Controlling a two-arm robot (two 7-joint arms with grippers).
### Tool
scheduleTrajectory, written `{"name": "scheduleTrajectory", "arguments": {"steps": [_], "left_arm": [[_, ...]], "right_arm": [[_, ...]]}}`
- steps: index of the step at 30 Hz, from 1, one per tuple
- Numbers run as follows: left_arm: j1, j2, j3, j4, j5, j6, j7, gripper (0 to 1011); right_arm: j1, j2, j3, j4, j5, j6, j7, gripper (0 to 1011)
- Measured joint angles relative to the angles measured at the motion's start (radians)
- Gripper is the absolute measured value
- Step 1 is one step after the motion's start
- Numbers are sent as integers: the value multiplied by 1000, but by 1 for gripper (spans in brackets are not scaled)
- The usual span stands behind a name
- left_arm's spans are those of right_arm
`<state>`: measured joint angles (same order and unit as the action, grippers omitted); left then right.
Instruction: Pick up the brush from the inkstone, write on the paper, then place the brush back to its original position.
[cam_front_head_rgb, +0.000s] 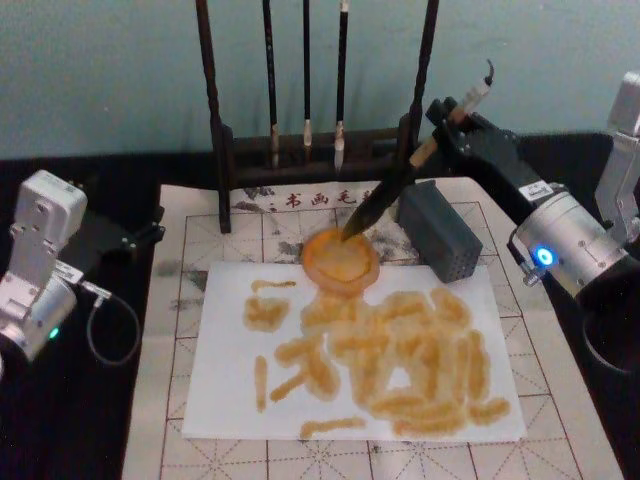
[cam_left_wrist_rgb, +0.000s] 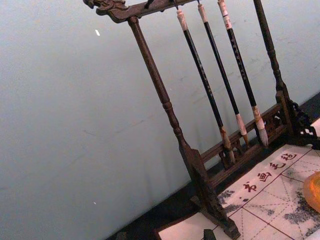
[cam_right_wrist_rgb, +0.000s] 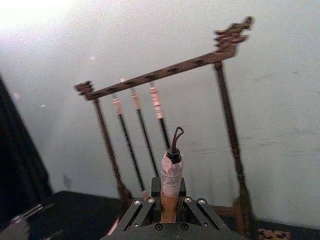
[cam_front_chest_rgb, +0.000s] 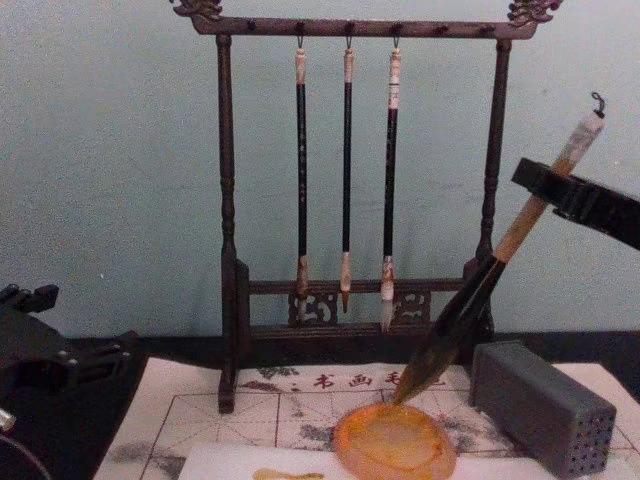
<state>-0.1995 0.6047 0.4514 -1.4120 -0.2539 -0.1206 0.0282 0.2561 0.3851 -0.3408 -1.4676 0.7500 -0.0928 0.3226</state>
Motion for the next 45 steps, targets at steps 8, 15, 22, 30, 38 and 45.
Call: {"name": "scheduleTrajectory", "arguments": {"steps": [8,15,22,30,38,45], "left_arm": [[0,0,0,0,0,0,0,1001],[0,0,0,0,0,0,0,1001],[0,0,0,0,0,0,0,1001],[0,0,0,0,0,0,0,1001],[0,0,0,0,0,0,0,1001],[0,0,0,0,0,0,0,1001]], "right_arm": [[-18,13,-21,-35,-50,-6,60,185],[-6,9,-50,-27,-100,-14,114,185],[3,-2,-70,-12,-130,-24,165,185],[-5,-8,-82,-13,-156,-41,199,185],[-19,-11,-93,-26,-179,-58,218,185],[-42,-3,-105,-58,-179,-64,253,185]]}}
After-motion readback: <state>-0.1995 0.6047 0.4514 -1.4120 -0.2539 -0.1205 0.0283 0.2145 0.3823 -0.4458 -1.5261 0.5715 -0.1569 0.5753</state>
